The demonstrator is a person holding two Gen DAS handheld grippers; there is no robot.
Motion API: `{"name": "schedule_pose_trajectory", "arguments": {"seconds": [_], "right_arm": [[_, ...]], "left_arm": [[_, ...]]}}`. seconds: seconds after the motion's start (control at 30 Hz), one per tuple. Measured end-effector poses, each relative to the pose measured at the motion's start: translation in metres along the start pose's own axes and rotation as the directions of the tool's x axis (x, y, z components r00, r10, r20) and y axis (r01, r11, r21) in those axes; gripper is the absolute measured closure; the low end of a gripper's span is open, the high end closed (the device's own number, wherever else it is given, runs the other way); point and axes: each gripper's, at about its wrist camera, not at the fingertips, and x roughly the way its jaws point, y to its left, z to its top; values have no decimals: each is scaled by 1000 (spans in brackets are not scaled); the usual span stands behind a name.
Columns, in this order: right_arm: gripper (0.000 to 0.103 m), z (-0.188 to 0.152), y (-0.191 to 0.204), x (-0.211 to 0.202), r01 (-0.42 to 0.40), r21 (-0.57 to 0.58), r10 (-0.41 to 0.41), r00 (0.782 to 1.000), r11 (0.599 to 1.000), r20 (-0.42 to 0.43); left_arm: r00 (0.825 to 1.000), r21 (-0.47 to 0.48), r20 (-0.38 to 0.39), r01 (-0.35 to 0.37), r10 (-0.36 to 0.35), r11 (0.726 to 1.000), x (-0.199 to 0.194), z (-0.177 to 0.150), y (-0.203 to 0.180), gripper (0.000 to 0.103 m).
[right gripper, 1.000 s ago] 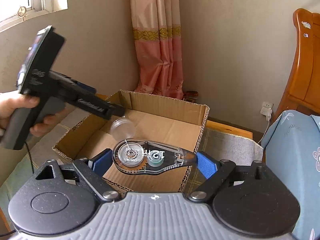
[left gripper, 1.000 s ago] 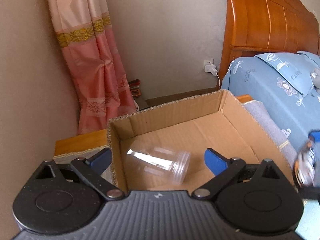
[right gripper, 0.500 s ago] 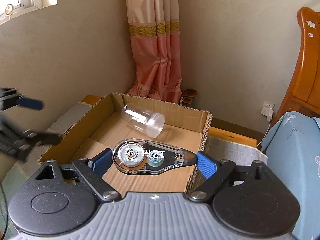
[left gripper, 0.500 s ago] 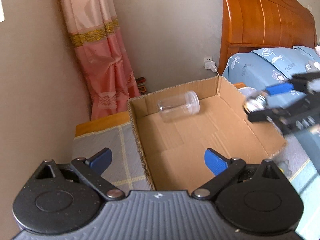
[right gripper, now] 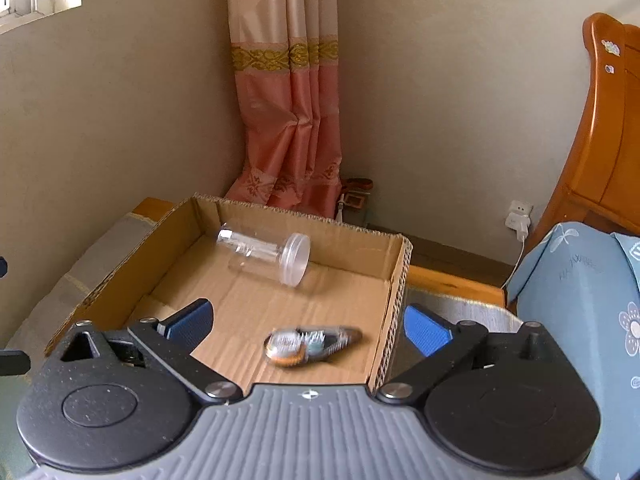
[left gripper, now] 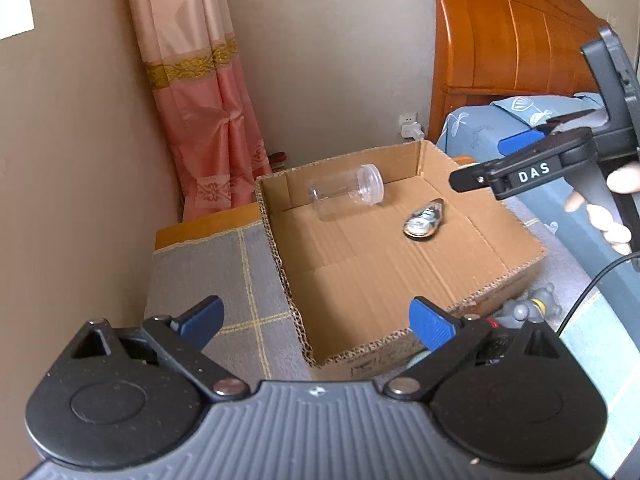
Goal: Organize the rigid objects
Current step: 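Withdraw both tools from the box back toward the scattered items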
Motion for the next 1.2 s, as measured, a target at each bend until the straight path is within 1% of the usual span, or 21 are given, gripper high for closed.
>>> {"name": "schedule_pose_trajectory", "arguments": {"seconds": [0.07,0.23,0.43,0.53,0.63,0.7,0.8,0.93,1.07,1.2], "right_arm": [[0,-4,2,-10,12,1,-12,1000,1000,5],[0,-17,6,-38,-1,16,1,1000,1000,18],[0,-47,17,-67,-2,22,1,1000,1000,19],[0,-63,25,-77,-9,22,8,1000,1000,13],[0,-83,36,-86,-11,31,11,1000,999,1],[0,-97,45,-92,-27,37,27,1000,999,-7],[0,-117,62,-101,-59,35,60,998,998,-19],[0,-138,91,-110,-101,11,102,994,995,-43],[0,-151,122,-109,-133,-25,131,989,991,-71],[0,-158,145,-101,-127,-24,125,989,992,-83]], "left_arm": [[1000,-4,1,2,-2,1000,-5,-3,-1,4],[1000,-1,-2,-6,6,1000,-15,-17,-7,4],[1000,-9,4,-22,22,1000,-27,-38,-16,4],[999,-10,8,-49,49,999,-29,-49,-20,4],[996,-18,32,-77,78,997,-34,-62,-22,4],[994,-21,48,-101,102,995,-38,-72,-23,4],[991,-33,52,-125,127,992,-41,-85,-24,4],[992,-84,49,-114,118,990,-43,-102,-21,4],[990,-111,44,-127,132,986,-42,-120,-19,4],[985,-134,37,-160,166,978,-41,-134,-15,4]]}}
